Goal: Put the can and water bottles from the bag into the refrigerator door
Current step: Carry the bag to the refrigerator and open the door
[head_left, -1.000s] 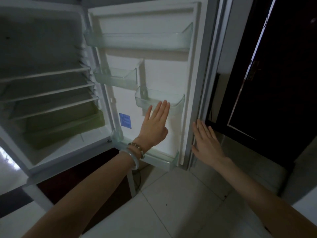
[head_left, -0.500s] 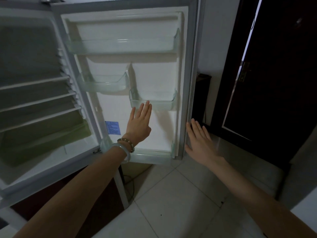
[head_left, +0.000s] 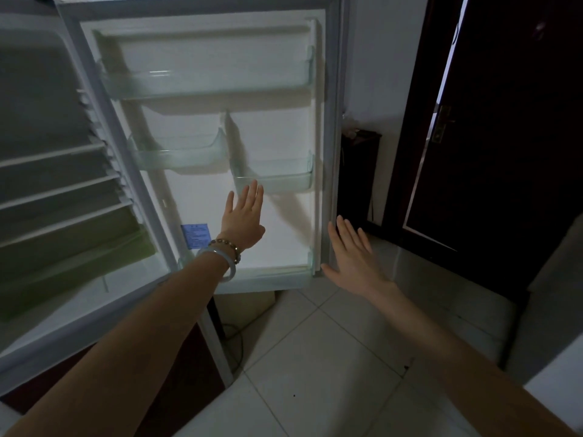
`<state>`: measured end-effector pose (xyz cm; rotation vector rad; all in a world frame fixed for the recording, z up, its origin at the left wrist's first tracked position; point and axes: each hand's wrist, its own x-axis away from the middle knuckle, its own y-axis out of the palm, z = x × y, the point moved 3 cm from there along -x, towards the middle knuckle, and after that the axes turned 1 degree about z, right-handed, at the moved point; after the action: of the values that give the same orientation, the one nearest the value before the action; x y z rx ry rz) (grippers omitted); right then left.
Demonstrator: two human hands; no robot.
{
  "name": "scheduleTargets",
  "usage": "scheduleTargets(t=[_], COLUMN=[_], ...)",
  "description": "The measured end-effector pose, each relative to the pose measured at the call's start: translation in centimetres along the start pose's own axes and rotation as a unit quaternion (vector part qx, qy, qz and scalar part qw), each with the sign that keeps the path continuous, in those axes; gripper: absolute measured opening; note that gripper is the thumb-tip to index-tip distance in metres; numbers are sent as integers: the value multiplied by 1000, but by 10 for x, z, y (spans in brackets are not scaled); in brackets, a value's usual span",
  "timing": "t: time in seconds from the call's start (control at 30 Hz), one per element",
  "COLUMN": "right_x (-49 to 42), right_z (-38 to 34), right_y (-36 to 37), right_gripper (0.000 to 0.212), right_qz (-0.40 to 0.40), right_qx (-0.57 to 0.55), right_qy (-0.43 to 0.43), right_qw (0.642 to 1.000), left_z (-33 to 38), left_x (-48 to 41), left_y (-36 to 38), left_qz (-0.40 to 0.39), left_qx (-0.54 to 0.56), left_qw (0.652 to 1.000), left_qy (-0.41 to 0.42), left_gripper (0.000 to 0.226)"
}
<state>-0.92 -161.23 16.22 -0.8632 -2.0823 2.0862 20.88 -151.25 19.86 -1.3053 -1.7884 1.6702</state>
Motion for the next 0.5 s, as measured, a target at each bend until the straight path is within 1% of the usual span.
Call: scheduleTargets(t=[0.17,0.3,0.5], right_x=[-2,-2,-4], right_z=[-2,-7,-16], right_y=[3,7,9], right_gripper=[83,82,83], right_qz=[-7,-13,-7], right_qx=[-7,-8,-13], right_qy=[-2,-6,-23], right_qw=[1000,1000,1000], left_z=[0,-2,-5], left_x=[6,8,20], left_y=[8,6,7], left_qz=[10,11,15], left_qx=[0,-9,8], left_qw=[1000,1000,1000], left_qy=[-5,2,22], left_gripper=[89,87,82])
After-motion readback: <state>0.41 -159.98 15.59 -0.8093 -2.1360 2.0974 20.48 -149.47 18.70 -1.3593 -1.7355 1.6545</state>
